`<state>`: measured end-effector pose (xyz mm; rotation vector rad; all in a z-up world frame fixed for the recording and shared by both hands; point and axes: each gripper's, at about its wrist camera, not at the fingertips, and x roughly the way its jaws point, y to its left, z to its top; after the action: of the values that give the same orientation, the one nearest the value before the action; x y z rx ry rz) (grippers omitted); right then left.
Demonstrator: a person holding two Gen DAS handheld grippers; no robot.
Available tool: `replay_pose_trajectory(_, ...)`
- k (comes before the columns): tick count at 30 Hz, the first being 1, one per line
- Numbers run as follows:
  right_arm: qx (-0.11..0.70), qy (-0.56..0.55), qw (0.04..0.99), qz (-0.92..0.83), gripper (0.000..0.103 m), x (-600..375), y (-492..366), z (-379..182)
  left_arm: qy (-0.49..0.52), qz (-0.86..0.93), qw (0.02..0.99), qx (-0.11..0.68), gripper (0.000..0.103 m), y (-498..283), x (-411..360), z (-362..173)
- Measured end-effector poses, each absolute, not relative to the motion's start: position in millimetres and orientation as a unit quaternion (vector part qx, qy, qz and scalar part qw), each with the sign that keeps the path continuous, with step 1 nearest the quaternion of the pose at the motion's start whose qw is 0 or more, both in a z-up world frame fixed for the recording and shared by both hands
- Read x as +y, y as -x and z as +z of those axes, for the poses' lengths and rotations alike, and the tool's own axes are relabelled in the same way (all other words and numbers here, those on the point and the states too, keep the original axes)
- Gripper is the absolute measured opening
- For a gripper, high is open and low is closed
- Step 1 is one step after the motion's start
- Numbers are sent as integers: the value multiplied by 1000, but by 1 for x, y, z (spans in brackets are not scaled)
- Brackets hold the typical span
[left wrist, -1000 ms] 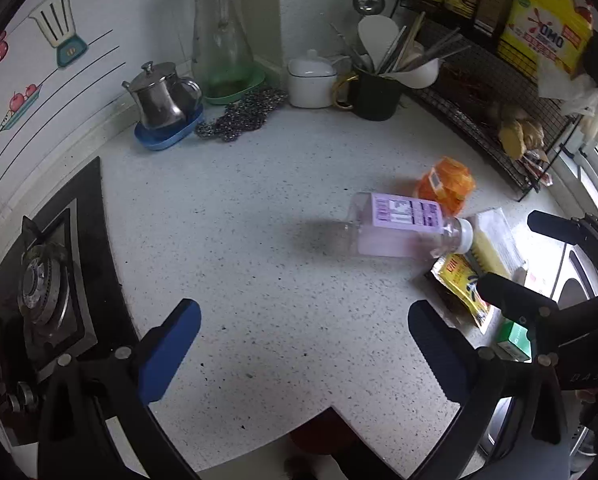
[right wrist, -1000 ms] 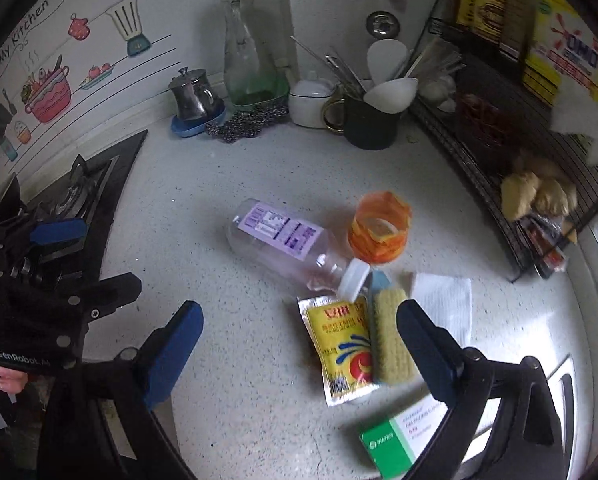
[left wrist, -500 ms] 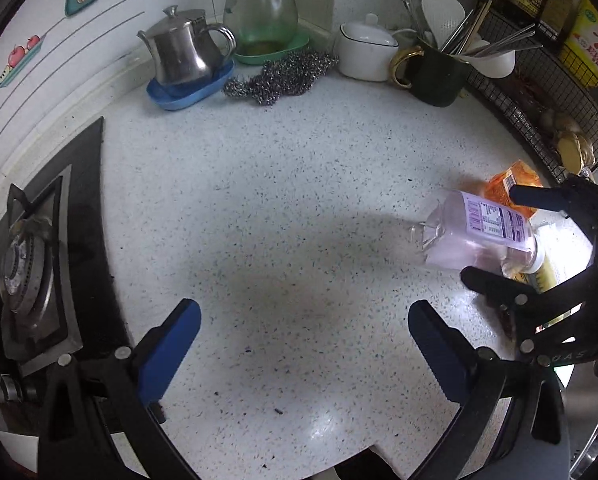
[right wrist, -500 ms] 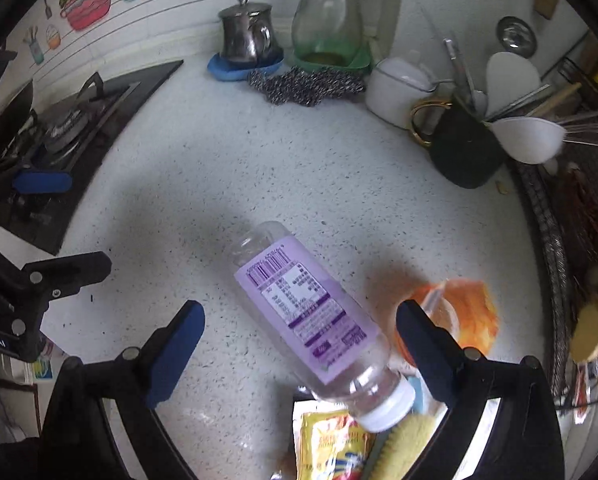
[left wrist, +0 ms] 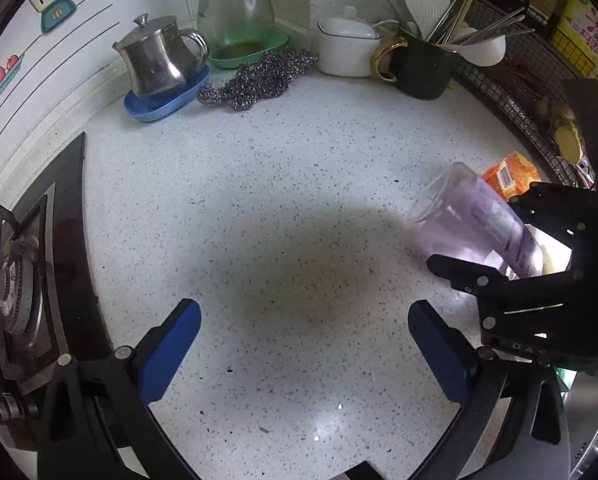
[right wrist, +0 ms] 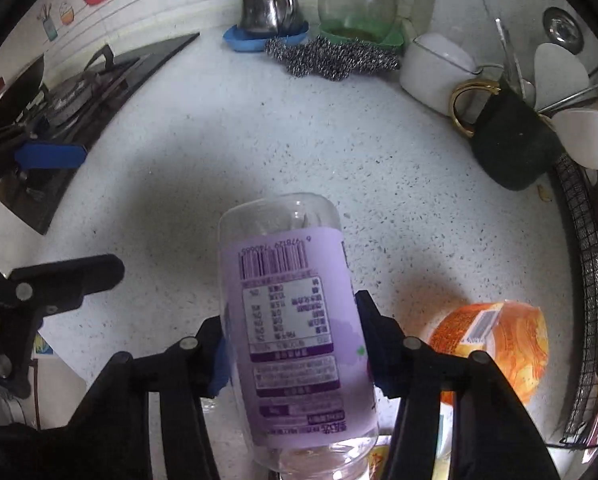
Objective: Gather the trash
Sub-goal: 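Grasp the clear purple-labelled plastic bottle with the right tool, then grasp the orange plastic cup with the left tool while the right tool holds the bottle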
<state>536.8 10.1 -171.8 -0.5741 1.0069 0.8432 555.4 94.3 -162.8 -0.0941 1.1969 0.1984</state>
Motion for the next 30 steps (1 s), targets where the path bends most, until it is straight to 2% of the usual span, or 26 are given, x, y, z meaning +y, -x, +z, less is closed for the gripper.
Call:
replay_pose_trajectory(9,445,203,806,334,48,-24,-515,-111,27,58,841,537,103,-554,70,-114)
replay_pose_trajectory(18,441,98,847,279,48,-93,-503,-61,-4,0,863,504,103,-571,21,-79)
replay_pose_trajectory(30,469,78,864,166,48,-150,-535,-81,-25,-57,843,534,103,-622,-36,-125)
